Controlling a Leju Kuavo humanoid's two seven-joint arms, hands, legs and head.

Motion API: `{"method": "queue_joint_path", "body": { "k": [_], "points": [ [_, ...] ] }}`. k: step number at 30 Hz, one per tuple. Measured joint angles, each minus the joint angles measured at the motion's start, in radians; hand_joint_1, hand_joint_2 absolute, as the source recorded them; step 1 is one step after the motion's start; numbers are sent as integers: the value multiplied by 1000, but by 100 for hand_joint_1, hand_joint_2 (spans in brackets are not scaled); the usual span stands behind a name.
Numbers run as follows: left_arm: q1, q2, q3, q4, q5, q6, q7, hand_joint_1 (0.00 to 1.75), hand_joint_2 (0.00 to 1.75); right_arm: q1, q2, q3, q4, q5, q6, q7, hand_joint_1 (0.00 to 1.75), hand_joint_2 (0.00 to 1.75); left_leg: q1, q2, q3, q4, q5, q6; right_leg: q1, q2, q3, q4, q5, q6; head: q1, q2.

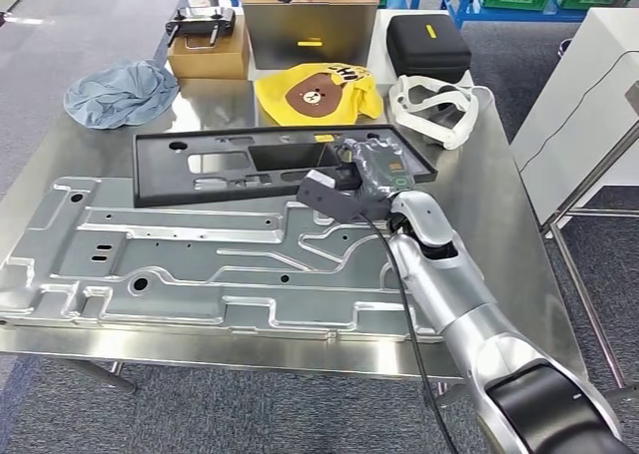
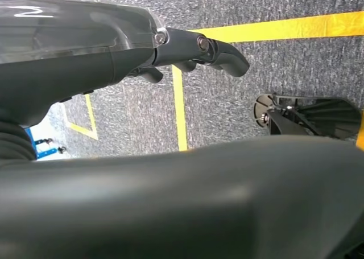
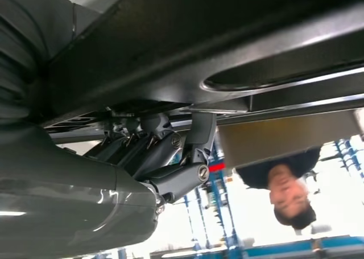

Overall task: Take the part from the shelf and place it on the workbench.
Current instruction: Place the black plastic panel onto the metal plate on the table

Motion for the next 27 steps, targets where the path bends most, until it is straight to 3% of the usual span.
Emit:
{"method": "queue_joint_path", "body": {
  "k": [7, 15, 27],
  "points": [
    [0, -2, 19, 0, 1, 1, -2, 0, 175, 85, 0, 133, -43, 29, 31, -8, 175, 175, 0, 0, 0, 0, 0, 0, 0, 0, 0, 0, 0, 0, 0, 0],
    [0, -2, 29, 0, -13, 1, -7, 0, 175, 95, 1, 230, -33, 56, 45, 58, 175, 175, 0, 0, 0, 0, 0, 0, 0, 0, 1, 0, 0, 0, 0, 0],
    [-1, -2, 29, 0, -50, -2, -10, 0, 175, -10, 36, 212, 123, 100, 37, 205, 175, 175, 0, 0, 0, 0, 0, 0, 0, 0, 1, 0, 0, 0, 0, 0]
  ]
}}
